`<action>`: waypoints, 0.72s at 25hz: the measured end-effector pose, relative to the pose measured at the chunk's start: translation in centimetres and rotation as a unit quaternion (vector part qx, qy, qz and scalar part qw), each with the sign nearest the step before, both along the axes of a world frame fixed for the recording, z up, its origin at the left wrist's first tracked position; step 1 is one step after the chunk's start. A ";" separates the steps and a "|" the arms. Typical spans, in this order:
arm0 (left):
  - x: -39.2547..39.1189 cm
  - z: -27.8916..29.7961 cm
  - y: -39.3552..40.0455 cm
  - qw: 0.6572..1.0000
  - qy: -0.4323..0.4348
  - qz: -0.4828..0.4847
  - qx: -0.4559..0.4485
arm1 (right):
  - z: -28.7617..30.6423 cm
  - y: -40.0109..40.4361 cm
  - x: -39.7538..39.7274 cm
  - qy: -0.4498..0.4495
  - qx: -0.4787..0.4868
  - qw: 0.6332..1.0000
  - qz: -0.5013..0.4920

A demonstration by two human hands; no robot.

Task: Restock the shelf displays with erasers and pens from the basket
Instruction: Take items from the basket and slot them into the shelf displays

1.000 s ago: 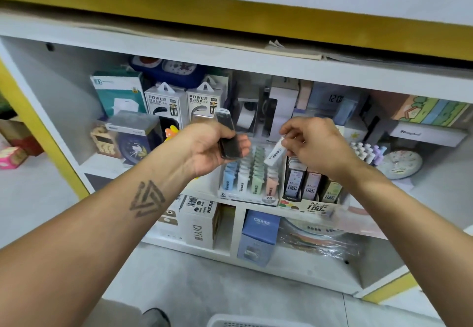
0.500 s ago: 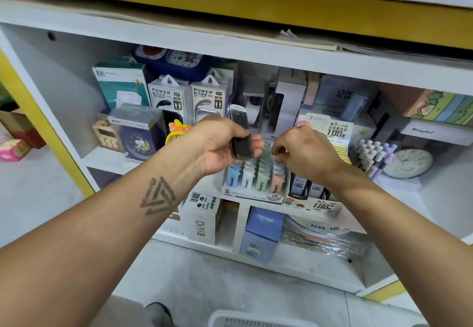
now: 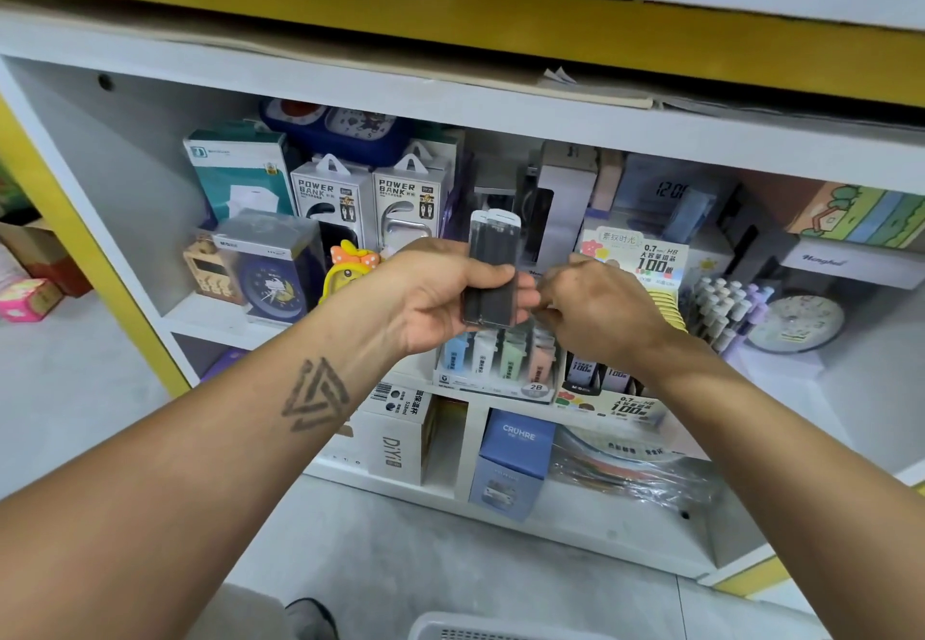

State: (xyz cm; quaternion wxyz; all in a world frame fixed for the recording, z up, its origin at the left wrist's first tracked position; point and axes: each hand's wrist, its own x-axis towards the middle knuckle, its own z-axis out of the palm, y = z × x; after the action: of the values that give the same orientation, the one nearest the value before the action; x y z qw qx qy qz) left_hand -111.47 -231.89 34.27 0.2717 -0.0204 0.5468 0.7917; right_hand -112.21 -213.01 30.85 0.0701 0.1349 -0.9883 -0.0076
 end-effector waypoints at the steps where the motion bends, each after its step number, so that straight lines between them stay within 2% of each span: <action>1: 0.1 0.0 0.2 1.000 0.005 -0.010 0.002 | 0.5 0.1 0.3 -0.006 -0.092 0.996 0.002; 2: 0.3 -0.1 0.6 1.000 0.011 -0.020 0.002 | 1.0 0.2 0.6 -0.019 -0.226 0.974 -0.007; 3: 0.4 -0.1 0.9 0.999 0.019 -0.031 0.001 | 1.7 0.5 0.9 -0.037 -0.376 0.926 -0.024; 5: 0.6 -0.1 1.8 0.998 0.036 -0.054 -0.001 | 2.9 1.1 1.5 -0.089 -0.598 0.795 -0.044; 6: 0.7 0.0 2.3 0.997 0.042 -0.065 0.001 | 3.3 1.6 1.9 -0.118 -0.664 0.737 -0.038; 7: 0.7 0.0 2.8 0.996 0.044 -0.077 0.004 | 3.6 2.3 2.3 -0.138 -0.704 0.696 -0.026; 8: 0.8 0.0 3.4 0.995 0.043 -0.090 0.007 | 3.9 3.2 2.7 -0.150 -0.721 0.676 -0.008; 13: 1.6 -0.2 6.3 0.988 0.030 -0.150 0.033 | 4.4 8.2 4.6 -0.142 -0.690 0.704 0.087; 16: 1.3 -0.1 7.3 0.992 0.005 -0.118 0.040 | 4.9 10.7 5.7 -0.116 -0.669 0.728 0.096; 18: 1.3 -0.1 8.0 0.995 0.014 -0.096 -0.011 | 5.1 11.9 6.4 -0.082 -0.638 0.761 0.084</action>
State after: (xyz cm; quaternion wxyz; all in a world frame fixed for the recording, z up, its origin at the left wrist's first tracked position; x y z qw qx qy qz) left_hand -110.18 -223.87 34.18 0.3381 0.0403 0.5583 0.7565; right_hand -105.79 -201.08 35.93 0.0589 0.1414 -0.7511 0.6422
